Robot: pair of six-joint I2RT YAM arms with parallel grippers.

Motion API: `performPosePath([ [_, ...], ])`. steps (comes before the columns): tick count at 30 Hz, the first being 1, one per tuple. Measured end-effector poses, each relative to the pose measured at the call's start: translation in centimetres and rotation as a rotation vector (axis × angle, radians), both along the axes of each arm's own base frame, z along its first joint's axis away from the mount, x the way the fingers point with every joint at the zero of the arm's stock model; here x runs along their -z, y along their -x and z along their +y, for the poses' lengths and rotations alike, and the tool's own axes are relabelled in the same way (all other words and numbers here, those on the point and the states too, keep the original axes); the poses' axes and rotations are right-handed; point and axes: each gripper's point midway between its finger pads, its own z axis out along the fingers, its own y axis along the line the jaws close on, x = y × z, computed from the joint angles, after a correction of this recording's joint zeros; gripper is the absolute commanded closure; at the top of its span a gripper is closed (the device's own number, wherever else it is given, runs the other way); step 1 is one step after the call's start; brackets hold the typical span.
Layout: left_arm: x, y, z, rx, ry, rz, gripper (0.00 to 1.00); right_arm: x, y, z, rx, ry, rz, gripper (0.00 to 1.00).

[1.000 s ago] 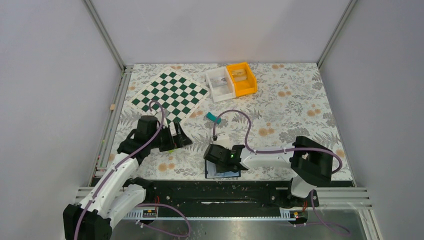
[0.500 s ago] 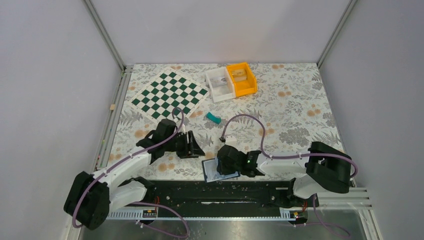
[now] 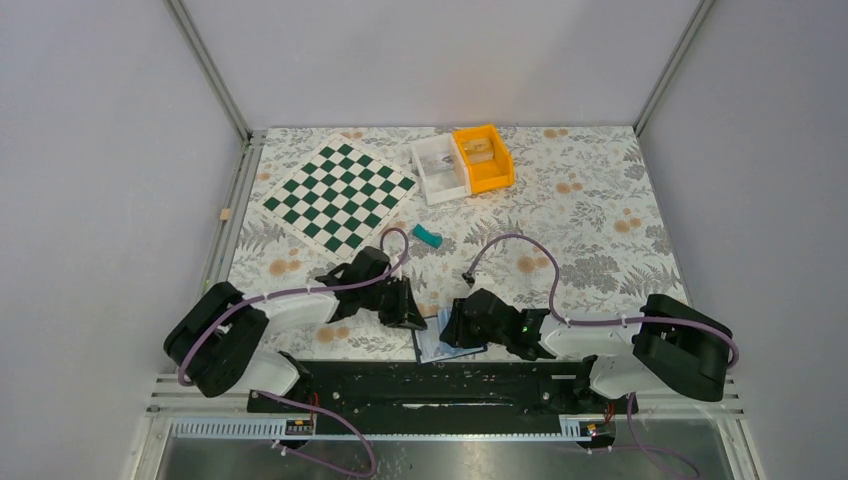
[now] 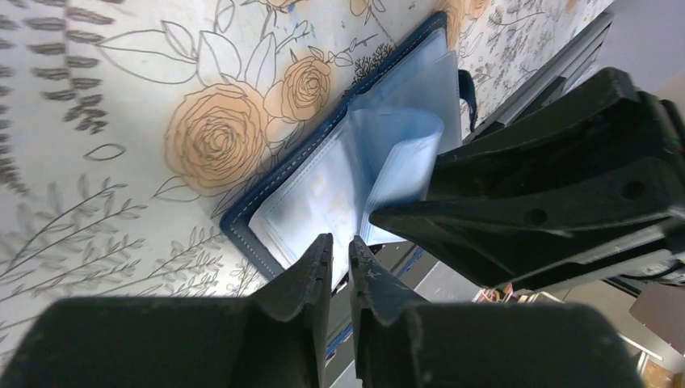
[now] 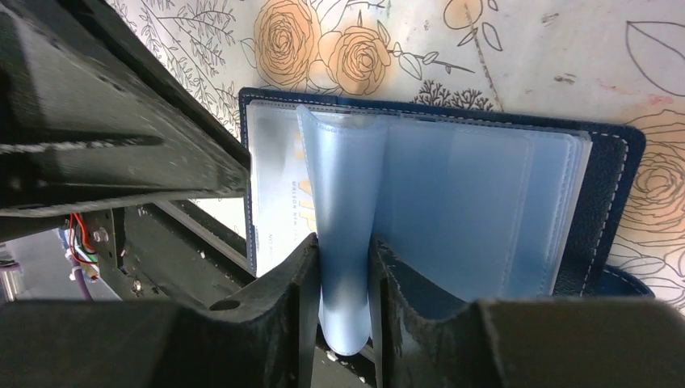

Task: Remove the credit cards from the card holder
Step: Remove the credit card from the card holder.

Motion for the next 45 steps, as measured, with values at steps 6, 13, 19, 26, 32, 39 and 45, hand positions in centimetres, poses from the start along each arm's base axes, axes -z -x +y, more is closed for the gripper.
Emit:
performPosePath([
  [6,0.5,0.3,-2.0,0.037,0.006,0.009,0.9,-0.3,-0.2,-0.2,0.011,-0.019,-0.004,0.67],
  [13,-0.2,-0.3,-3.6,0.053,0.033,-0.022,0.91,-0.5,-0.2,0.0,0.004,-0.044,0.002,0.62],
  [19,0.0,0.0,-4.1,0.07,0.034,-0.019,0.91,-1.1,-0.2,-0.1,0.01,-0.061,-0.002,0.48],
  [26,-0.9,-0.2,-5.6,0.08,0.1,-0.035,0.9,-2.7,-0.1,-1.0,0.019,-0.061,-0.015,0.39],
  [32,-2.0,-0.1,-7.5,0.1,0.184,-0.029,0.9,-4.2,-0.5,-2.3,0.062,-0.047,-0.053,0.37],
  [39,-2.6,0.3,-9.7,0.118,0.248,-0.016,0.9,-5.1,-0.8,-4.1,0.098,-0.036,-0.102,0.36],
  [45,-3.2,0.2,-11.0,0.101,0.308,-0.001,0.91,-3.6,-0.8,-5.7,0.105,0.022,-0.104,0.36],
])
